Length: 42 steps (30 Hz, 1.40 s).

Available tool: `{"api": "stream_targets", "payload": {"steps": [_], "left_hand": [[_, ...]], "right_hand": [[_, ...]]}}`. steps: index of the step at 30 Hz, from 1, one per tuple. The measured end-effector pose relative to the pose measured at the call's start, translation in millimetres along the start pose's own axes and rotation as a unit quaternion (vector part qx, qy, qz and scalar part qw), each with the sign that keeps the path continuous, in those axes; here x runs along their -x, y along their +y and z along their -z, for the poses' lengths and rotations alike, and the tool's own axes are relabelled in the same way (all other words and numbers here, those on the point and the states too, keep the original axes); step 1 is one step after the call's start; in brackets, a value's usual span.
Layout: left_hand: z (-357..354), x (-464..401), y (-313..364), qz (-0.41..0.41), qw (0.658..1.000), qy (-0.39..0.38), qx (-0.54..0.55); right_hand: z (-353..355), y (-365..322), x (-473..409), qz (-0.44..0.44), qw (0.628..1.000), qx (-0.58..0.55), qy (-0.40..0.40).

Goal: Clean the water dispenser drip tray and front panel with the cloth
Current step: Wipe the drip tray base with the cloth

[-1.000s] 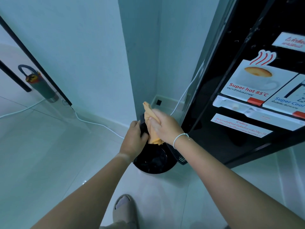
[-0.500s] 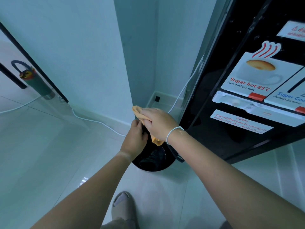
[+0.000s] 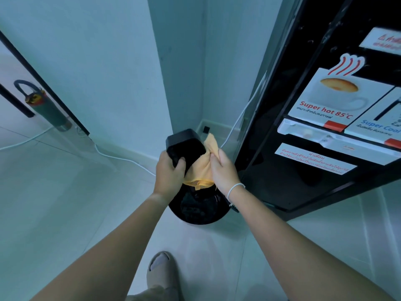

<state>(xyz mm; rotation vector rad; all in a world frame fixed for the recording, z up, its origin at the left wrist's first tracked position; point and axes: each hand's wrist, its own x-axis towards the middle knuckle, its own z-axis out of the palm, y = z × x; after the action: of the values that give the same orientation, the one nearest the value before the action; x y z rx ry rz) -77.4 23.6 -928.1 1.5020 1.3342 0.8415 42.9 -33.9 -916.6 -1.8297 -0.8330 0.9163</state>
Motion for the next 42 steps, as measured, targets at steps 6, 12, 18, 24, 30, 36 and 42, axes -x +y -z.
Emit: {"api": "stream_targets", "payload": {"steps": [6, 12, 18, 24, 30, 36, 42], "left_hand": [[23, -11, 29, 0.022, 0.991, 0.007, 0.131], [29, -16, 37, 0.030, 0.991, -0.016, 0.132], [31, -17, 41, 0.039, 0.986, -0.009, 0.164], [41, -25, 34, 0.069, 0.971, 0.024, 0.227], [46, -24, 23, 0.090, 0.953, 0.042, 0.286], [41, -21, 16, 0.141, 0.914, 0.077, 0.373], [30, -14, 9, 0.208, 0.852, 0.103, 0.469]], "right_hand": [[1, 26, 3, -0.062, 0.998, -0.017, 0.011], [-7, -20, 8, -0.003, 0.995, -0.103, 0.013], [-7, -53, 0, 0.083, 0.994, -0.066, -0.005], [7, -3, 2, 0.019, 1.000, 0.012, -0.021], [9, 14, 4, -0.059, 0.995, -0.077, 0.003], [3, 19, 0, -0.162, 0.936, -0.308, 0.053], [-4, 20, 4, -0.186, 0.865, -0.460, 0.070]]}}
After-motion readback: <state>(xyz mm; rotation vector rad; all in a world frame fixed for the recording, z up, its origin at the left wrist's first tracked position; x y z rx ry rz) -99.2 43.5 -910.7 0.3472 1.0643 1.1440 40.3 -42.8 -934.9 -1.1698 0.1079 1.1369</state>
